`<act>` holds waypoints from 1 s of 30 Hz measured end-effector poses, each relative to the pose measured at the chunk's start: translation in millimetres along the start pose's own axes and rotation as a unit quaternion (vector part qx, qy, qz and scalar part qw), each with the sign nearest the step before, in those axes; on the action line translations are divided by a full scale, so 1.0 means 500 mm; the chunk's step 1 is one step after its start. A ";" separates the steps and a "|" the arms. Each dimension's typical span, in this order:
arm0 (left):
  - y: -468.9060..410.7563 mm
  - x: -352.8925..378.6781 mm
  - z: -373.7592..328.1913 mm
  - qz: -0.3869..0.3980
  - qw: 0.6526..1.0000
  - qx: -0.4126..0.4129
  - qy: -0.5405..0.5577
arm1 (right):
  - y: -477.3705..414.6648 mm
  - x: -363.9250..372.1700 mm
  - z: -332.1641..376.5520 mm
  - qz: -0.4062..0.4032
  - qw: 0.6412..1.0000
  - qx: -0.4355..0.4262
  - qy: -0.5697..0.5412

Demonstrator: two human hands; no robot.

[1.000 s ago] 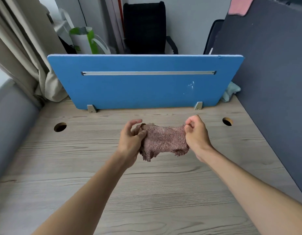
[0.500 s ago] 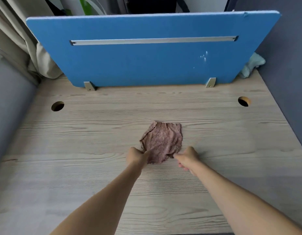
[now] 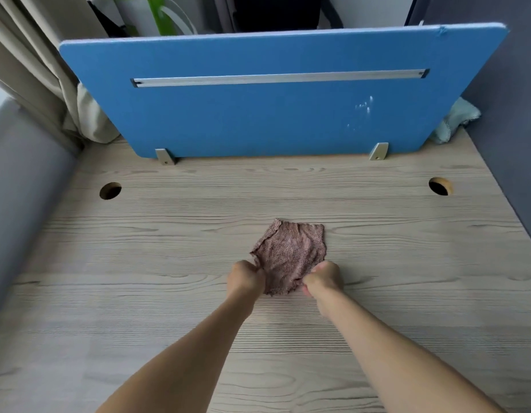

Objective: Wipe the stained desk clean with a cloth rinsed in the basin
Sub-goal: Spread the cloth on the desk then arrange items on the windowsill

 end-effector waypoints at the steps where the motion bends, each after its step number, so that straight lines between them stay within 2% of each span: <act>1: -0.001 -0.006 -0.005 0.001 0.999 -0.005 0.041 | 0.002 -0.011 0.011 0.004 1.000 -0.002 -0.021; 3: -0.015 -0.021 -0.025 0.016 0.982 -0.034 0.184 | -0.002 -0.055 0.054 0.011 0.995 -0.016 -0.099; 5: -0.017 -0.048 -0.092 0.034 0.931 -0.014 0.362 | 0.003 -0.141 0.128 -0.028 0.986 -0.069 -0.152; 7: -0.008 -0.078 -0.168 0.036 0.884 0.037 0.465 | 0.021 -0.206 0.197 -0.057 0.977 -0.146 -0.146; 9: 0.012 -0.061 -0.163 0.061 0.892 -0.011 0.448 | 0.023 -0.205 0.187 -0.035 0.985 -0.132 -0.106; 11: 0.029 -0.028 -0.106 0.089 0.914 -0.097 0.384 | 0.016 -0.185 0.132 0.006 0.993 -0.068 -0.092; 13: 0.024 -0.023 -0.077 0.093 0.925 -0.115 0.350 | 0.013 -0.166 0.108 0.053 0.991 -0.050 -0.111; 16: 0.013 -0.042 -0.114 0.091 0.922 -0.093 0.365 | 0.022 -0.182 0.135 0.071 0.980 -0.060 -0.177; 19: 0.021 -0.073 -0.211 0.099 0.923 -0.014 0.371 | 0.043 -0.236 0.208 0.031 0.965 -0.107 -0.237; 22: 0.039 -0.112 -0.310 0.116 0.906 0.073 0.400 | 0.075 -0.299 0.280 -0.019 0.956 -0.175 -0.234; 25: 0.051 -0.136 -0.356 0.128 0.890 0.120 0.421 | 0.100 -0.336 0.316 -0.036 0.941 -0.222 -0.254; 27: 0.057 -0.134 -0.346 0.133 0.892 0.122 0.414 | 0.092 -0.333 0.299 -0.037 0.946 -0.217 -0.240; 30: 0.053 -0.099 -0.265 0.131 0.912 0.082 0.381 | 0.051 -0.275 0.213 -0.007 0.975 -0.146 -0.168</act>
Point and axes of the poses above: each hand's wrist, its own y-axis away from the middle knuckle, its own x-axis out of the palm, z = x × y, the point moved 10 cm from there along -y, towards the middle knuckle, and after that the axes turned 13 degrees about y, right-handed, at the moved point
